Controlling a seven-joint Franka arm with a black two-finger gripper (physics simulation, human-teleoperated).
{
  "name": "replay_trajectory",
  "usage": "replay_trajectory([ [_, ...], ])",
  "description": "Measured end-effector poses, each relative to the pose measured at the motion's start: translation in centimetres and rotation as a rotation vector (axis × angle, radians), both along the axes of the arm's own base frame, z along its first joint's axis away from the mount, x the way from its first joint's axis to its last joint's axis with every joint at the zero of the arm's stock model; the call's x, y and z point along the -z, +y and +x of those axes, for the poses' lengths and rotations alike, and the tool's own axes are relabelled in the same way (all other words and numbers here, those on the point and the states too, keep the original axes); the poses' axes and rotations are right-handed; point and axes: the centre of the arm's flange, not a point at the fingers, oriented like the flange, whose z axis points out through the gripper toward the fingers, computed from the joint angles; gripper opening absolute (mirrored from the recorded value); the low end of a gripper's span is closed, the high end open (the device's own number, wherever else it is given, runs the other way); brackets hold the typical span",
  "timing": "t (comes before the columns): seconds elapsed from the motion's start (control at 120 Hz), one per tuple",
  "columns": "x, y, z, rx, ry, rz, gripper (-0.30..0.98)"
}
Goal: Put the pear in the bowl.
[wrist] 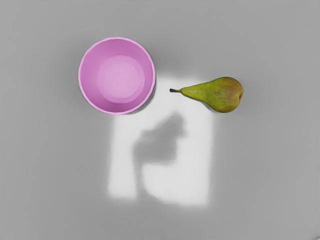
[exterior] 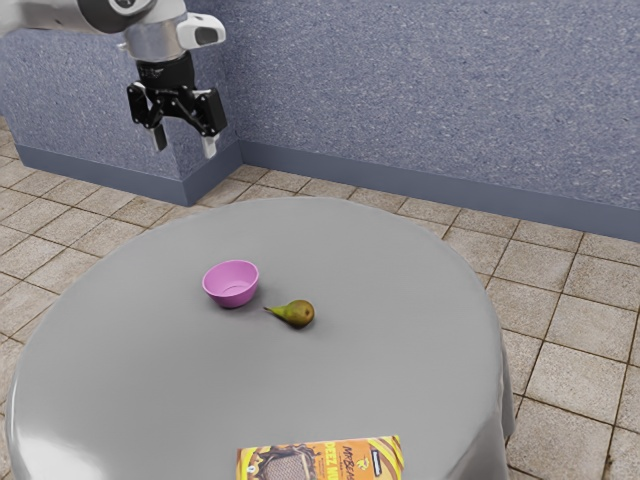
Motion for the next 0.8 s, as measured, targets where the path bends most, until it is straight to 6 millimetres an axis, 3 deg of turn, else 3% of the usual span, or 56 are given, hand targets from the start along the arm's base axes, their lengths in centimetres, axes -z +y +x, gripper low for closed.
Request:
replay_trajectory([
  [0.325,-0.9,0.5,-0.7,-0.011,-0.003,0.002,0.69],
  [0.408,-0.8,0.6,-2.5,-0.013,0.003,0.006,0.69],
  [0.5,2.5,0.6,-5.0,-0.037,0.035,0.003,0.69],
  [0.608,6.5,-0.4,-5.9,-0.102,0.042,-0.002,0.69],
  [0.667,7.5,-1.5,-6.6,-0.167,0.031,-0.006,0.69],
  [0.8,12.5,-4.0,-7.5,-0.344,0.039,-0.001,0.69],
])
